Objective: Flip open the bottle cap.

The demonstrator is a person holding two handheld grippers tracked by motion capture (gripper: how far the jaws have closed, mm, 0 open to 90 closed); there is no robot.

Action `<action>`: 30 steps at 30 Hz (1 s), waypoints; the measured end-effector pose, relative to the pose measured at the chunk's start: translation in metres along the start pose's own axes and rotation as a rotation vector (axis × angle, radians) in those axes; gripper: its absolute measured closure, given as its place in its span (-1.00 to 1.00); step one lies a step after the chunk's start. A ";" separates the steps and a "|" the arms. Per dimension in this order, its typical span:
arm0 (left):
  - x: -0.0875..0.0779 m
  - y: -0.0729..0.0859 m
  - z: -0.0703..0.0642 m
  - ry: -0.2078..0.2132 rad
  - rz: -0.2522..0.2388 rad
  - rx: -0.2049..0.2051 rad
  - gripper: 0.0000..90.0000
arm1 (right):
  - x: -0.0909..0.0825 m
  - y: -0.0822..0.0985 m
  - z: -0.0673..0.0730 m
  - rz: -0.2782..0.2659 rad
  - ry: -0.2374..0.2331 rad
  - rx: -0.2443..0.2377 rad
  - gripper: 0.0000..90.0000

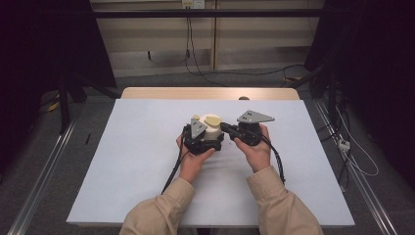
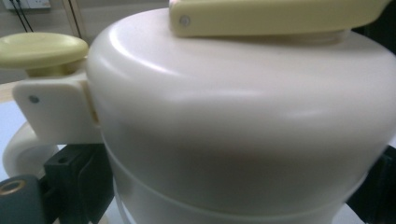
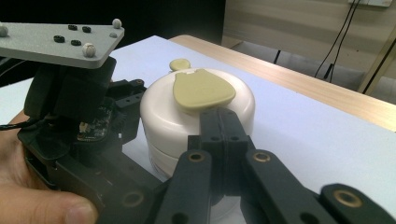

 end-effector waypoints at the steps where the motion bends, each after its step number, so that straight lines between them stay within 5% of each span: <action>1: 0.000 0.000 0.000 -0.001 0.000 0.000 -0.89 | 0.000 -0.001 0.001 0.005 0.007 -0.014 1.00; 30: 0.000 0.000 -0.001 -0.005 0.002 0.000 -0.89 | 0.002 -0.006 0.002 -0.023 -0.005 -0.006 1.00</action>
Point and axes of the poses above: each handheld gripper's, and its own axes: x roughly forward along the jaws, y roughly out of its underside, z roughly to its left, the point moved 2 cm from there along x, roughly forward along the jaws, and after that the axes turned 5 degrees about -x, right-handed, at the moved point
